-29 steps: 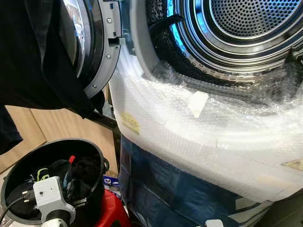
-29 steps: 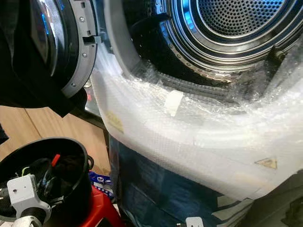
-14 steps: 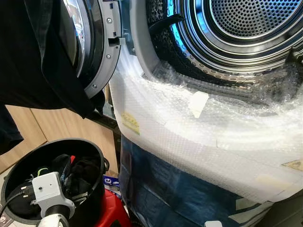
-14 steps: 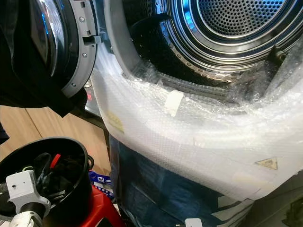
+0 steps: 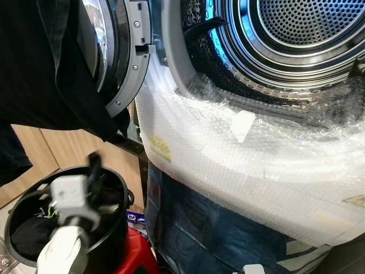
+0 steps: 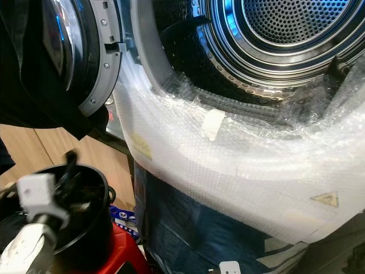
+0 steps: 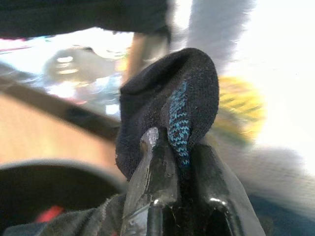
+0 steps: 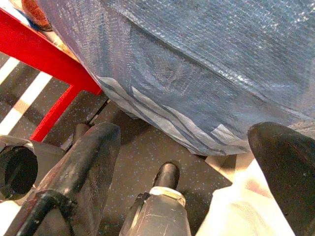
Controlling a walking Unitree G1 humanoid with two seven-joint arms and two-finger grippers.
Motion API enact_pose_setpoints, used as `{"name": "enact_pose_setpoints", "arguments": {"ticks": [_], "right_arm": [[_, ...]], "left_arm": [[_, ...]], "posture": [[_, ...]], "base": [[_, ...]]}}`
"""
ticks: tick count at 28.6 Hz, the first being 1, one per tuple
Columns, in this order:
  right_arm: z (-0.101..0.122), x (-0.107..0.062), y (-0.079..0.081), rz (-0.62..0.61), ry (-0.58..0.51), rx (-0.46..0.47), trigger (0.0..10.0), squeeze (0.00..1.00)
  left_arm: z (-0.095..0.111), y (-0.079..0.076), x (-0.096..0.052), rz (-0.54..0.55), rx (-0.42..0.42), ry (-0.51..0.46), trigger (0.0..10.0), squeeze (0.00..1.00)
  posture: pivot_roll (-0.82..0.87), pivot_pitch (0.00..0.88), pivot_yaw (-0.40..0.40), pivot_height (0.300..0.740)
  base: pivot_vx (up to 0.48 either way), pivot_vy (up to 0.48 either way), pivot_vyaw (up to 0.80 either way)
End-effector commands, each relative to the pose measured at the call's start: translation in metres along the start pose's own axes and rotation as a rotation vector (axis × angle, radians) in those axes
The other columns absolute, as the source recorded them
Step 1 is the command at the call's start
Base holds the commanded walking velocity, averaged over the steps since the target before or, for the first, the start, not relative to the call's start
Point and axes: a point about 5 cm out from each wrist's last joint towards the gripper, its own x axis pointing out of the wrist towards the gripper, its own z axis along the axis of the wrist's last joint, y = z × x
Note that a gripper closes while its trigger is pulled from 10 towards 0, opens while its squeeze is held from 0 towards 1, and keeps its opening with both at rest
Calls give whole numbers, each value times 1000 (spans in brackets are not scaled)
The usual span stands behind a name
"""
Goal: Clothes washing
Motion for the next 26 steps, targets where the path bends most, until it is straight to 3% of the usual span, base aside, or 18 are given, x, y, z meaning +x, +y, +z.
{"name": "enact_pose_setpoints", "arguments": {"ticks": [1,4,5,9,12,13,14,16,23,26], "right_arm": [[5,1,-2,-5,-12,0,10000,0],[6,1,-2,-6,-14,2,10000,0],[4,1,-1,0,-4,-11,10000,0],[2,1,0,4,5,-25,10000,0],[2,0,0,-1,0,-26,10000,0],[2,0,0,-1,0,-26,10000,0],[2,0,-1,-4,0,-33,10000,0],[-1,0,-3,-13,1,-19,10000,0],[-11,-3,-4,-22,19,-8,10000,0],[-13,-3,-5,-26,24,-6,10000,0]], "left_arm": [[0,-13,1,-117,-10,41,0,0],[-10,-29,4,-304,-10,114,0,0],[-11,-42,11,-448,32,124,0,0],[-4,-64,18,-666,55,151,0,0],[-8,-81,13,-845,67,216,0,0],[-8,-81,13,-845,67,216,0,0],[-27,-85,6,-937,176,285,0,0],[-45,-88,8,-948,180,324,0,0],[-58,-100,14,-980,132,335,0,0],[-71,-98,13,-972,141,373,0,0]], "posture": [[154,0,-7,740],[164,0,-10,740],[169,0,-20,740],[152,0,-17,740],[139,0,-8,740],[139,0,-8,740],[119,0,1,740],[109,0,-1,740],[77,0,1,740],[80,0,0,740]], "base": [[0,0,0],[0,0,0],[0,0,0],[0,0,0],[0,0,0],[0,0,0],[0,0,0],[0,0,0],[0,0,0],[0,0,0]]}}
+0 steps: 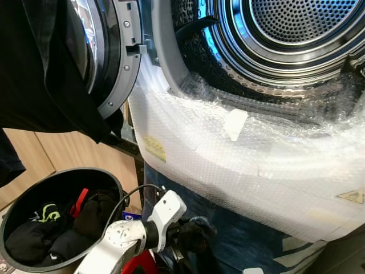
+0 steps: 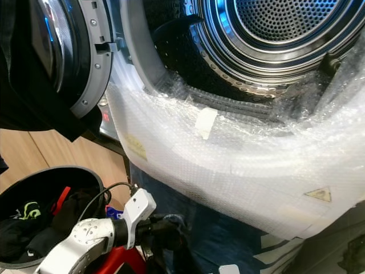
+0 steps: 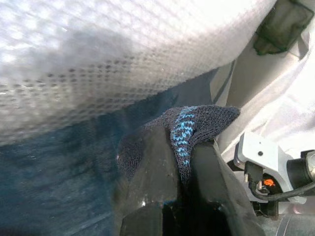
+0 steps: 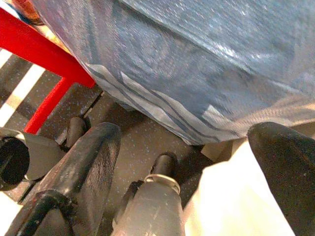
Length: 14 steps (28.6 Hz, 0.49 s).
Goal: Clothes washing
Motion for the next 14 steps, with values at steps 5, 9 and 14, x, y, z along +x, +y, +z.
{"name": "enact_pose_setpoints", "arguments": {"ticks": [5,9,14], "right_arm": [[-2,-1,-3,12,-3,-17,10000,0],[4,0,-3,47,-21,-31,10000,0],[5,-2,-3,169,-42,-77,10000,1000]], "left_arm": [[-33,11,19,66,42,115,8941,0],[-45,1,22,-32,51,160,10000,0],[-51,1,27,-17,53,153,10000,0]], "posture": [[85,0,-13,740],[68,0,-8,740],[54,0,-10,740]], "base": [[0,0,0],[0,0,0],[0,0,0]]}}
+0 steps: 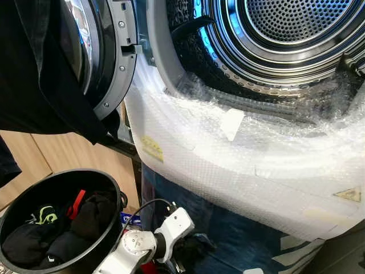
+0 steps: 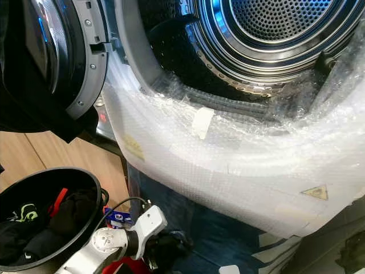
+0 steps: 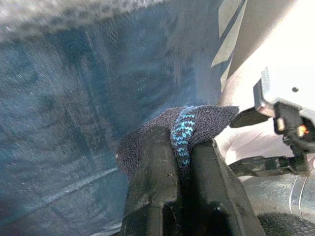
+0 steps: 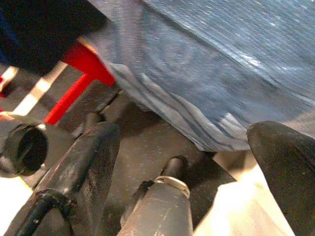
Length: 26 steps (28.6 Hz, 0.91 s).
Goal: Clothes washing
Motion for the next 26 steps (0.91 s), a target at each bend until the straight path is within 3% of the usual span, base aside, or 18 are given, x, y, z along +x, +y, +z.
{"name": "enact_pose_setpoints", "arguments": {"ticks": [1,6,11,14,15,26], "right_arm": [[1,-2,-1,51,-15,-33,10000,1000],[-8,-11,-3,256,-26,-103,10000,1000],[-14,-17,-6,366,-15,-125,10000,1000],[-13,-18,-6,386,-21,-123,10000,1000],[-9,-18,-6,389,-42,-116,10000,1000],[23,-15,-1,475,-199,-52,10000,1000]], "left_arm": [[1,4,2,8,41,3,10000,0],[1,1,3,-2,30,-26,10000,0],[3,0,2,8,48,-47,10000,0],[-5,-5,0,-75,72,16,10000,0],[-8,-8,-2,-149,94,44,10000,0],[17,-15,2,-386,103,-1,10000,0]], "posture": [[54,0,-10,740],[47,0,-18,740],[36,0,-20,740],[9,0,-9,740],[0,0,-7,740],[-42,0,9,740]], "base": [[0,0,0],[0,0,0],[0,0,0],[0,0,0],[0,0,0],[0,0,0]]}}
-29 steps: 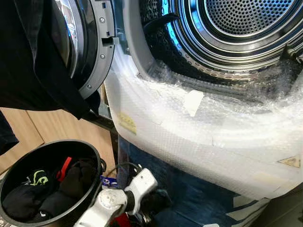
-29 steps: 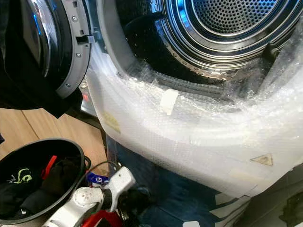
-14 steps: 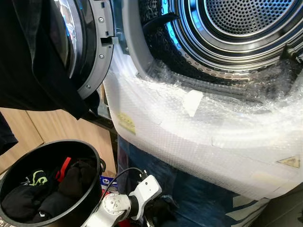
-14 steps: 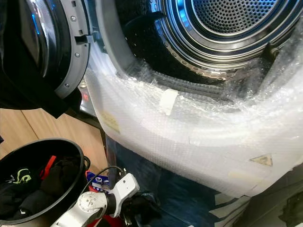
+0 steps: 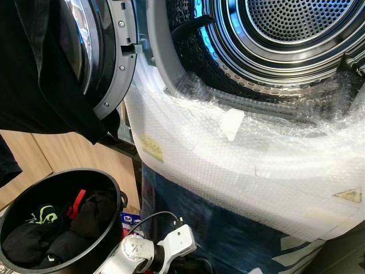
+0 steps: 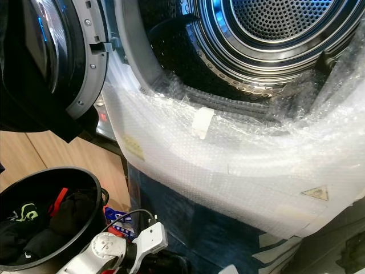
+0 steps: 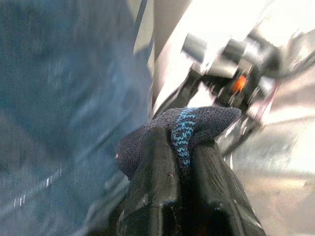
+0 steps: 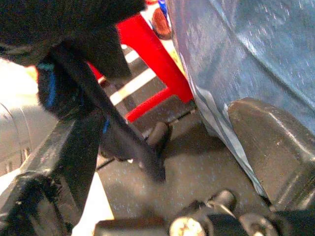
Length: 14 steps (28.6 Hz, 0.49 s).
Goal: Clothes washing
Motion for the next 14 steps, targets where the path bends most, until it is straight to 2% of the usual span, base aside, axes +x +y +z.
{"name": "enact_pose_setpoints", "arguments": {"ticks": [1,2,4,7,8,10,14], "right_arm": [[6,2,1,14,-26,5,10000,1000],[8,5,4,42,-41,2,10000,0],[12,8,8,83,-61,7,10000,0],[18,13,20,232,-84,49,10000,0],[18,13,20,232,-84,49,10000,0],[24,19,28,309,-74,23,10000,0],[40,29,34,330,-119,20,10000,0]], "left_arm": [[11,1,1,-48,39,-10,10000,0],[15,1,1,-62,43,-21,10000,0],[20,1,2,-81,50,-35,10000,0],[24,-2,5,-102,69,-39,10000,0],[24,-2,5,-102,69,-39,10000,0],[24,-7,9,-136,71,-40,10000,0],[25,-10,13,-119,60,-57,10000,0]], "posture": [[-42,0,9,740],[-40,0,10,740],[-37,0,11,740],[-36,0,12,740],[-36,0,12,740],[-34,0,12,740],[-29,0,12,740]], "base": [[0,0,0],[0,0,0],[0,0,0],[0,0,0],[0,0,0],[0,0,0],[0,0,0]]}}
